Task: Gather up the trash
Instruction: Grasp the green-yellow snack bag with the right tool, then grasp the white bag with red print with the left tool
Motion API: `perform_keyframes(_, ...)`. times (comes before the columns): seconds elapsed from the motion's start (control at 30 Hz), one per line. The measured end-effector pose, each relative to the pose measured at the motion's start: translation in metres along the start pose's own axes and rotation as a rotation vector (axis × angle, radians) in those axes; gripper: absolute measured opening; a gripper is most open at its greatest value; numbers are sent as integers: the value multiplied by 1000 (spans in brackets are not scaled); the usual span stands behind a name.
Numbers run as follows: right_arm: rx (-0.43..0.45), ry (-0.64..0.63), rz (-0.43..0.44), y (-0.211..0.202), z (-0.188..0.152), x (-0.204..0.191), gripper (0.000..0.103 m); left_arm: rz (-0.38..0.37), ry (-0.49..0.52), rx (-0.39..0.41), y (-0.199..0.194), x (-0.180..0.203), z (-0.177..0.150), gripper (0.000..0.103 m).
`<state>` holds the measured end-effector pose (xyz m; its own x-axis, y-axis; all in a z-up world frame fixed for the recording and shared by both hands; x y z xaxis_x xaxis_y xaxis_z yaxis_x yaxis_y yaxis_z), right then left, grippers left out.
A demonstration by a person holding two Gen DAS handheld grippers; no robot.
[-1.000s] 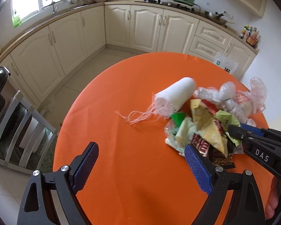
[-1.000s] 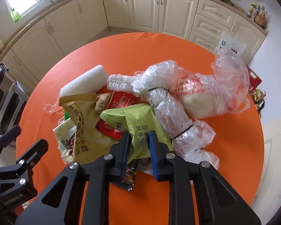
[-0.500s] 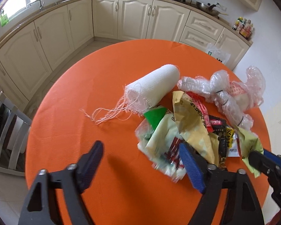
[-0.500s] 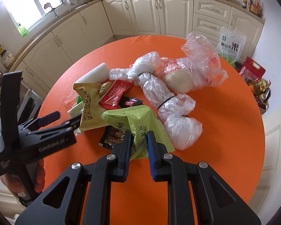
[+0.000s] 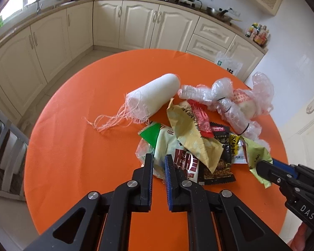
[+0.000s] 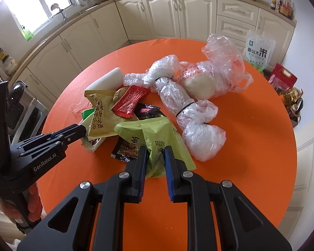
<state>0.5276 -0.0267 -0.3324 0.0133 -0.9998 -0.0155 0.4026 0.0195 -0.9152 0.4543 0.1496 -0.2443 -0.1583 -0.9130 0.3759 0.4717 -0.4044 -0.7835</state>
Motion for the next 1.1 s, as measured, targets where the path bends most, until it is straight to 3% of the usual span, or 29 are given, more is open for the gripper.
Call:
perform_keyframes(0.17,-8,-1,0,-2,-4,5,17,-82,-33,-25,-10,2,-18,5)
perform_keyframes(0.4,-16,-4,13,-9,-15,4,17,-92,-19,-12,-45,8,-49,3)
perform_keyframes(0.47,-14,-6,17,-12,-20,2,17,-55,12,-1,-55,11,-53,5)
perform_keyframes(0.5,-14,-4,18,-14,-22,1,17,-38,22,5,-59,11,-52,9)
perform_keyframes(0.53,-14,-2,20,-14,-23,1,17,-26,21,5,-61,12,-52,22)
perform_keyframes(0.57,-15,1,21,-15,-25,1,17,-21,19,3,-62,13,-51,43)
perform_keyframes(0.6,-18,5,22,-15,-27,2,17,-21,23,5,-63,15,-50,55)
perform_keyframes(0.63,-19,8,23,-15,-28,3,17,-19,34,16,-64,17,-47,74)
perform_keyframes(0.67,-21,10,23,-15,-30,4,17,-7,46,32,-66,19,-45,78)
perform_keyframes(0.73,-23,17,26,-15,-32,7,17,46,80,54,-65,24,-39,80)
perform_keyframes(0.8,-26,24,27,-15,-35,9,17,79,112,49,-56,31,-37,88)
perform_keyframes(0.97,-33,34,46,-12,-38,13,17,132,180,-31,-16,45,-44,89)
perform_keyframes(1.1,-37,39,49,-8,-37,17,17,280,213,-16,-4,35,-44,89)
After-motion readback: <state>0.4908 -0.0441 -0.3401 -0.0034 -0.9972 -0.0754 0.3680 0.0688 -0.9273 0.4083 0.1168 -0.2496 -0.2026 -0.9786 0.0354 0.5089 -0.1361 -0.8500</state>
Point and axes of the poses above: each gripper's, at about its wrist camera, not at the fingertips, and y roughly the way its jaws point, x to its right, z to its top, the point moved 10 cm from there along y, roughly the way its jaws point, and after that the axes turned 10 degrees about -z, right-handed, at the moved point
